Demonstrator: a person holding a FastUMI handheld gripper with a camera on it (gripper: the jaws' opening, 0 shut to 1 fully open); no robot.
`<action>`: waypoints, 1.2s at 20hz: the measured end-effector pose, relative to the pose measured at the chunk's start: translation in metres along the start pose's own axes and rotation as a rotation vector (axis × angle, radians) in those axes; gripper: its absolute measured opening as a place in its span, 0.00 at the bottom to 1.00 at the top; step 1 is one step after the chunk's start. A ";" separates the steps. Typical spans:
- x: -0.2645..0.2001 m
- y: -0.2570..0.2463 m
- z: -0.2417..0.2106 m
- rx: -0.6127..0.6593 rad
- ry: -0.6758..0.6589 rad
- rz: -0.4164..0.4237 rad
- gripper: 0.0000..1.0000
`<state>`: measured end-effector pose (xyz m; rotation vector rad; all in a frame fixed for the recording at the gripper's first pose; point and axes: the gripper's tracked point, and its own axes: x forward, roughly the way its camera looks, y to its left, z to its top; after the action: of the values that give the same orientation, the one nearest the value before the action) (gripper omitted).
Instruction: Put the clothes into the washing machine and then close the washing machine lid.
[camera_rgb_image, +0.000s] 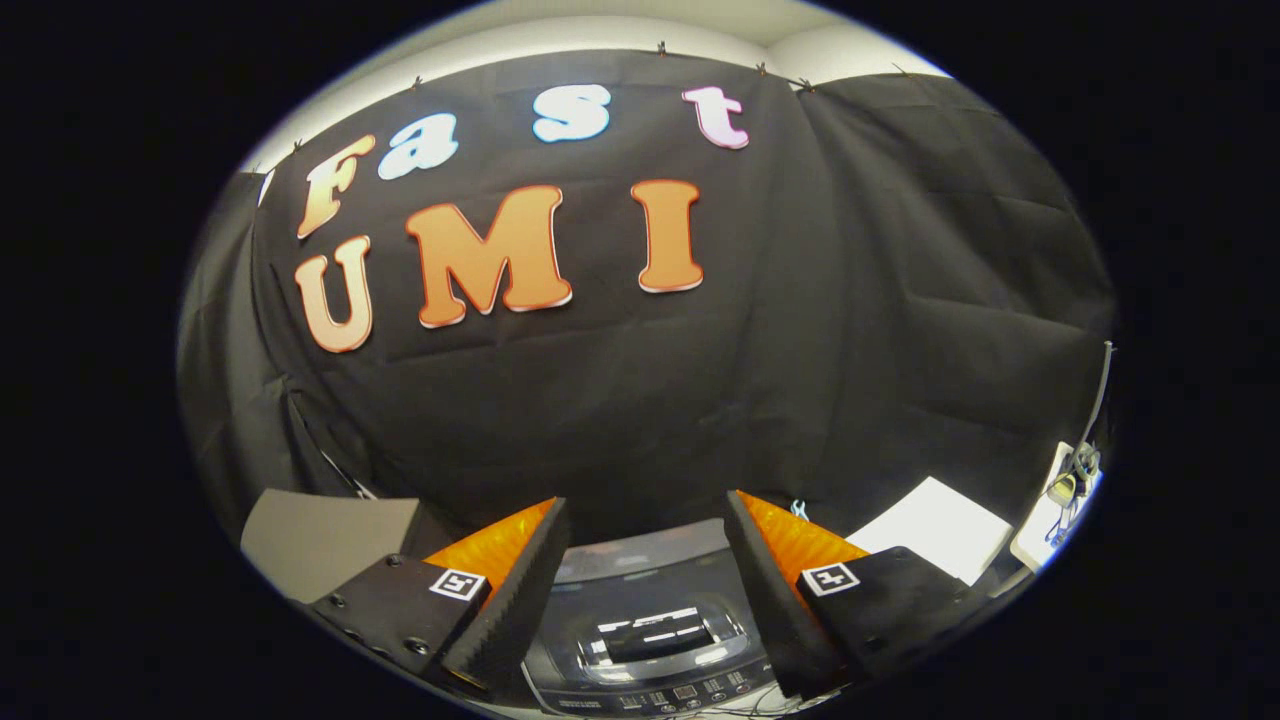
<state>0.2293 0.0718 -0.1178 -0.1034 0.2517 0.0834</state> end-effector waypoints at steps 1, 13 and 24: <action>-0.003 0.002 0.012 0.003 -0.019 -0.001 0.99; -0.083 0.008 0.126 0.028 -0.198 0.012 0.99; -0.142 -0.003 0.159 0.029 -0.278 -0.029 0.99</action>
<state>0.1318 0.0774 0.0716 -0.0656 -0.0259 0.0641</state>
